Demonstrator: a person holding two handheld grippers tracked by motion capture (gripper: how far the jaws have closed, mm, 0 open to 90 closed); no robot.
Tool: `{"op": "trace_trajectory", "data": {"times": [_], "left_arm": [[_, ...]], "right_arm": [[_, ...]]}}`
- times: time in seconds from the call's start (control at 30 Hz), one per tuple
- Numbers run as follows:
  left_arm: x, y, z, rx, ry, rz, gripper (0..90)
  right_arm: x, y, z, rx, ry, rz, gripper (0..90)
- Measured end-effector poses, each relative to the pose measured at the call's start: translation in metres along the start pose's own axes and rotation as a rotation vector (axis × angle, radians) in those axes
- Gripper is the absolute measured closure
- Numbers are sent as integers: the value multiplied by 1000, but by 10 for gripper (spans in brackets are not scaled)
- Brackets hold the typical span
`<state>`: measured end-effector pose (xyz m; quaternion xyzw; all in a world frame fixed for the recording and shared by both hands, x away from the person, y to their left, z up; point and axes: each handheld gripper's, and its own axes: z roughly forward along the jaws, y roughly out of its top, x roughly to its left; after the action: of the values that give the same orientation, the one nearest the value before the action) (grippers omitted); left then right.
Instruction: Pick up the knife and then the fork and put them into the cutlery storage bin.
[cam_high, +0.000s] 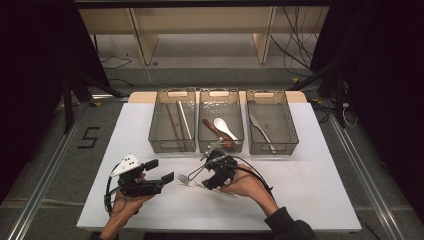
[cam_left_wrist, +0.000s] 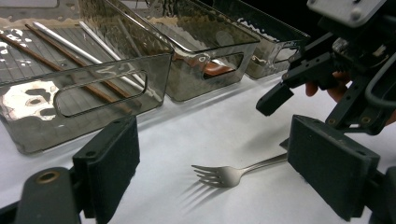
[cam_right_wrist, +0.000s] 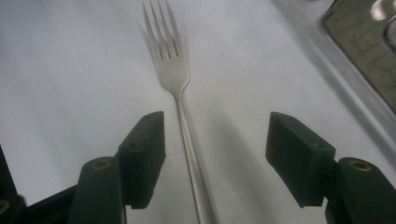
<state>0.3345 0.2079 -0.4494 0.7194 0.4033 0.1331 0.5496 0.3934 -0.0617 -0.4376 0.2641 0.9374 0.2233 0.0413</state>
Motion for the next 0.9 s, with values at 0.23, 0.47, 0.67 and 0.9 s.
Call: {"op": "trace_trajectory", "data": {"times": [0.23,0.47,0.67,0.9], "left_arm": [[0,0,0,-1,1,-2,165],[0,0,0,-2,2,-3,165],[1,0,0,-1,2,-3,165],[1,0,0,0,1,-3,165]], "right_arm": [[4,2,11,43,17,-23,473],[7,4,21,104,17,-59,576],[8,4,26,131,14,-85,668],[10,5,30,144,10,-102,730]]}}
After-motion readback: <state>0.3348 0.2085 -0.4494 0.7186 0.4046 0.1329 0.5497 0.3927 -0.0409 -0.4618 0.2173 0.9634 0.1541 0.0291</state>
